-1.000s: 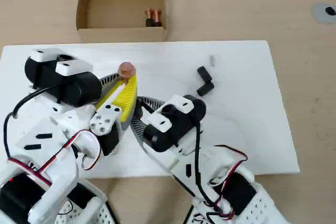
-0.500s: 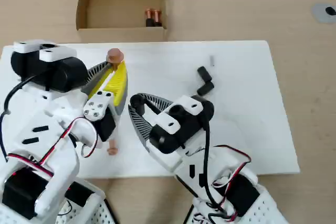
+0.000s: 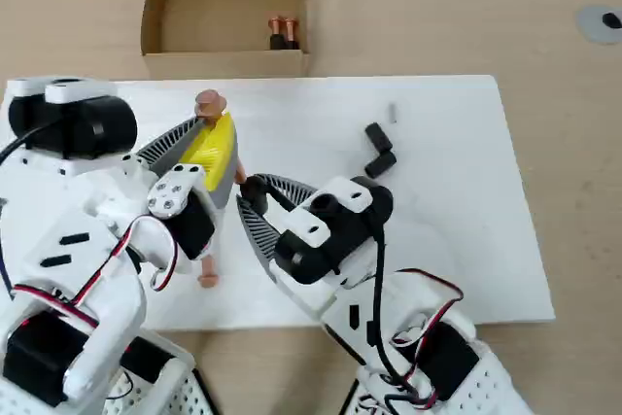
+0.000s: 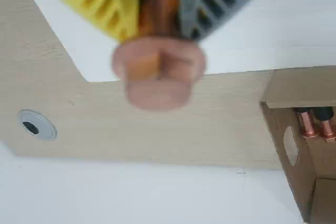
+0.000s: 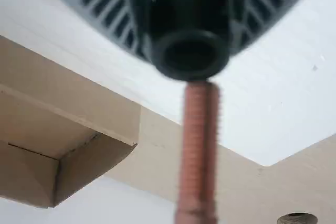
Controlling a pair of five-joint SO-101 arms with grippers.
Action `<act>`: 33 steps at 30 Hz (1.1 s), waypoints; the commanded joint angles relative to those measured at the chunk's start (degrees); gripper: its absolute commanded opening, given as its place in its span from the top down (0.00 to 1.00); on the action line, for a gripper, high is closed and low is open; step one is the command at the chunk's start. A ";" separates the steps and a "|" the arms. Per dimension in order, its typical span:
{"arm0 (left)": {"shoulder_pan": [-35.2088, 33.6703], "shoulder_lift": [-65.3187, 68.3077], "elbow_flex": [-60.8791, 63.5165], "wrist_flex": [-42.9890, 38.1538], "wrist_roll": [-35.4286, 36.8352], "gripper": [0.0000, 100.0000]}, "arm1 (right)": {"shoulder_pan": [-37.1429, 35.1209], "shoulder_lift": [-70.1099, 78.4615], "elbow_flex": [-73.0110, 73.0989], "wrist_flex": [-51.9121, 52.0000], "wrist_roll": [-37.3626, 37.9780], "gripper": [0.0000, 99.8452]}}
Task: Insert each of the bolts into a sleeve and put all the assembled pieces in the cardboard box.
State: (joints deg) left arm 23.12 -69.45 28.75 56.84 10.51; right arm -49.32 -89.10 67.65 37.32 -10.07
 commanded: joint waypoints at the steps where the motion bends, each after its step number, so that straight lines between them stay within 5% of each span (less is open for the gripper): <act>1: -0.53 -0.40 -4.57 -1.23 0.44 1.00 | 1.01 -0.92 -0.31 -1.49 -0.70 0.99; 8: -0.53 -0.40 -7.56 -1.14 0.44 1.00 | 1.01 -0.57 -0.31 -1.49 -0.70 0.99; 16: 7.74 -0.40 -7.21 2.46 0.35 1.00 | 1.01 -0.57 -0.22 -1.67 -0.70 0.99; 33: 1.85 -0.40 -3.16 0.26 -1.14 1.00 | 1.01 -0.57 -0.22 -1.76 -0.70 0.99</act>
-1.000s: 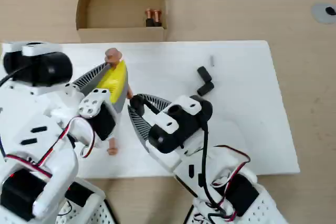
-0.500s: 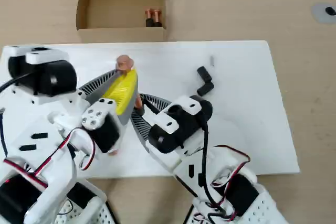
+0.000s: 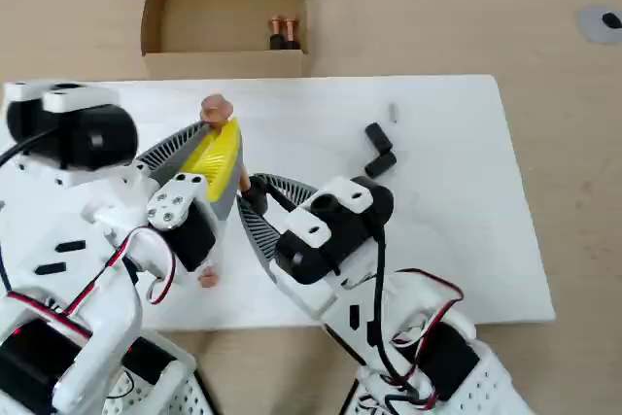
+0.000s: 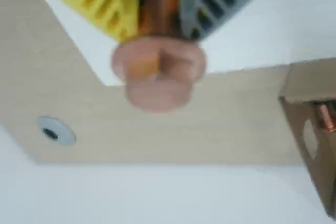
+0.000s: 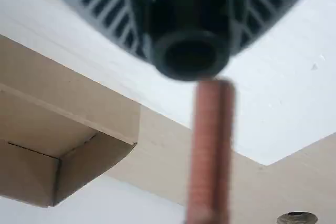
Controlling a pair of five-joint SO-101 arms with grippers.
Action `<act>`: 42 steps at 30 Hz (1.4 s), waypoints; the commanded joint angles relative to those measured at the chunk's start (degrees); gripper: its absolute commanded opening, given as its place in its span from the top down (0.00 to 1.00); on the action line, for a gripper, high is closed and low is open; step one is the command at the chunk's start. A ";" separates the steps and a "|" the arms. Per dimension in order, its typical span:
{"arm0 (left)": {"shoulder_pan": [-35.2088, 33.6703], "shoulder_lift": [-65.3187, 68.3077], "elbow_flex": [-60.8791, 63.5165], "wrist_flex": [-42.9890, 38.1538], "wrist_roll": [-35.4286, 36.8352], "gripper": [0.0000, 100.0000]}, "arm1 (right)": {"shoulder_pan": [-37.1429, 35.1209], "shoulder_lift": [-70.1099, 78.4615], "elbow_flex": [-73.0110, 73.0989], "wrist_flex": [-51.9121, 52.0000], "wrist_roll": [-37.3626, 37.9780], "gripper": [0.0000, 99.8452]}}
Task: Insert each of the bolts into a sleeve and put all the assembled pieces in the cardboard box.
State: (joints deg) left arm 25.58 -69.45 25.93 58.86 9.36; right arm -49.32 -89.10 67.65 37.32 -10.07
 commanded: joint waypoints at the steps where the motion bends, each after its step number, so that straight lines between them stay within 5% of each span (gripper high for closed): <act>1: -0.53 -0.40 -0.35 -2.20 0.18 1.00 | 1.01 -0.57 -0.22 -1.76 -0.70 0.99; 27: 0.09 -0.48 8.35 -8.88 0.79 1.00 | 1.10 -0.48 -0.31 -1.49 -2.73 0.99; 42: 1.58 -12.26 8.26 2.64 -3.60 0.99 | 3.21 -0.40 -0.22 -1.49 -2.81 0.99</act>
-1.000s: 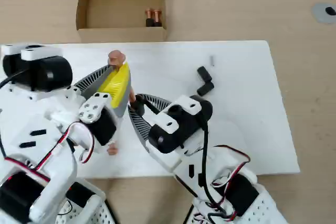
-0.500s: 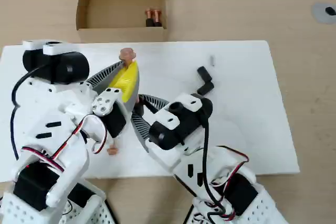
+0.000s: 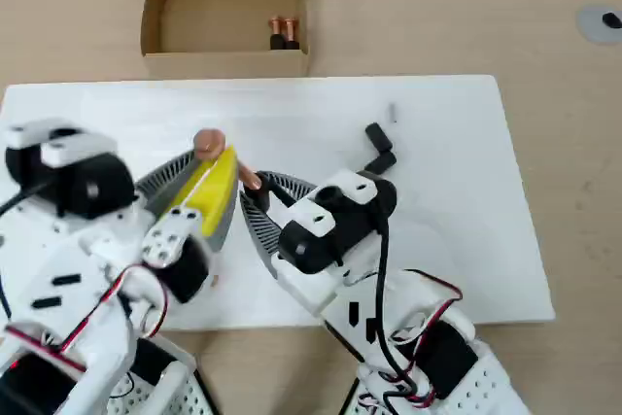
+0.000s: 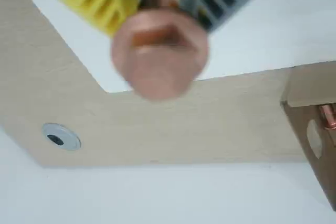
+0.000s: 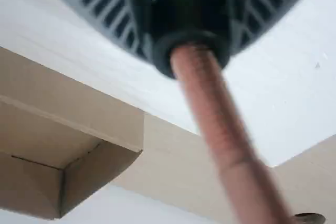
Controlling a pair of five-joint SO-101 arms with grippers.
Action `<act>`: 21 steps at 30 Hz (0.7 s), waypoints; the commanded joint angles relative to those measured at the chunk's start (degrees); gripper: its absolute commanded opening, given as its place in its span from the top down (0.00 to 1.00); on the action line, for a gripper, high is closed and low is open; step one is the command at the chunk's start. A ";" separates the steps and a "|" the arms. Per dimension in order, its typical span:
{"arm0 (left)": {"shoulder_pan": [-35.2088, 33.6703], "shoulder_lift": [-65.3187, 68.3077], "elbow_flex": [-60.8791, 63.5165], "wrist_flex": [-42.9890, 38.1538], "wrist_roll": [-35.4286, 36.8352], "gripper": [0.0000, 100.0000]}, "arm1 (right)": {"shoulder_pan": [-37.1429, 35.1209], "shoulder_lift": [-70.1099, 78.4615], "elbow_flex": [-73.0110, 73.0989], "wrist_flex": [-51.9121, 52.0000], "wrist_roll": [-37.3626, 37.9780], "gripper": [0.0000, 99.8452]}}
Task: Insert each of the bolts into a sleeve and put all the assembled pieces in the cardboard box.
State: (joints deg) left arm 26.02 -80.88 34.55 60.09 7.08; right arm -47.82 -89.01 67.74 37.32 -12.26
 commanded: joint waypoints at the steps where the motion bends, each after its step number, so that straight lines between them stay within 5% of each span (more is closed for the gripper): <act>1: 2.55 -0.92 -0.35 2.37 -1.41 0.99 | 1.71 -0.48 -0.31 -1.49 -0.62 0.99; 9: 10.29 -0.84 -0.18 4.22 -4.48 0.99 | 1.71 -0.48 -0.31 -1.41 -0.62 0.99; 21: 9.93 -0.84 2.02 3.96 -5.01 0.99 | 1.10 -0.48 -0.31 1.14 -0.62 0.99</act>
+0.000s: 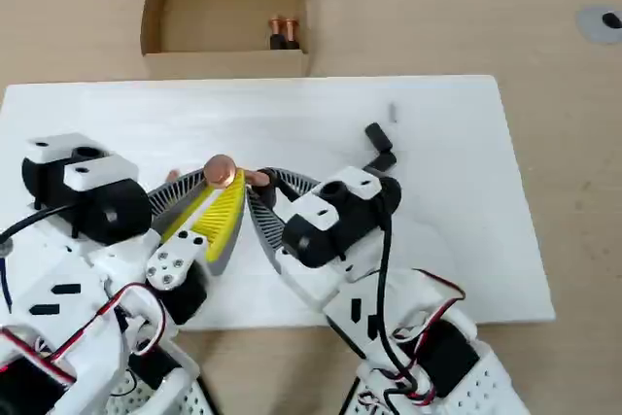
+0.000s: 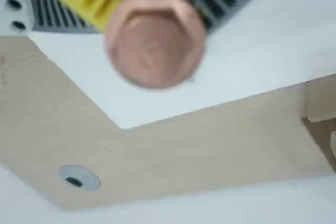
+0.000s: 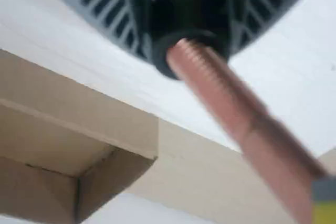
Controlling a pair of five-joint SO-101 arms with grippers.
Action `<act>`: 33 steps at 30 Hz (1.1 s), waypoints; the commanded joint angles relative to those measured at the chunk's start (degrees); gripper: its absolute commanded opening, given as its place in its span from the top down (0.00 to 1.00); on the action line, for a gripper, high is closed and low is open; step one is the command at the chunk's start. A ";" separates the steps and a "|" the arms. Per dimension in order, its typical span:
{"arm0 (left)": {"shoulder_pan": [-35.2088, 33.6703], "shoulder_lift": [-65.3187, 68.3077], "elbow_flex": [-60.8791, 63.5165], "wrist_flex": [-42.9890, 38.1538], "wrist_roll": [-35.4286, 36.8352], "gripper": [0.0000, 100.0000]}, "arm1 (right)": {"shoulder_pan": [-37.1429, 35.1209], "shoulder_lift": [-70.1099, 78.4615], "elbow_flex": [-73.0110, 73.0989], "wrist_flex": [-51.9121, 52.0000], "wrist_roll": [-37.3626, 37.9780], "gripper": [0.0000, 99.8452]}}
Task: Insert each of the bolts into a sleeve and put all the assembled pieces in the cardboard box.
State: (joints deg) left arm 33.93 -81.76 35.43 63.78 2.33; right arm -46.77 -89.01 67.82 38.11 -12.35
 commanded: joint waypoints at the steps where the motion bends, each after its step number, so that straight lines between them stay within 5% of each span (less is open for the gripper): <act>1: 2.02 0.04 1.32 0.26 -0.26 0.99 | -0.57 -0.48 -0.40 1.41 -0.53 0.99; 16: 2.02 0.31 3.69 -3.60 -4.40 0.99 | -2.15 -0.57 -0.48 2.99 -0.09 0.99; 33: 2.11 16.40 -5.71 -3.34 -4.40 0.99 | -1.89 -1.01 -0.48 3.43 -0.18 0.99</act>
State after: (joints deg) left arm 34.46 -66.73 33.23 61.41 -1.89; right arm -47.56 -89.27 67.65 41.71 -12.70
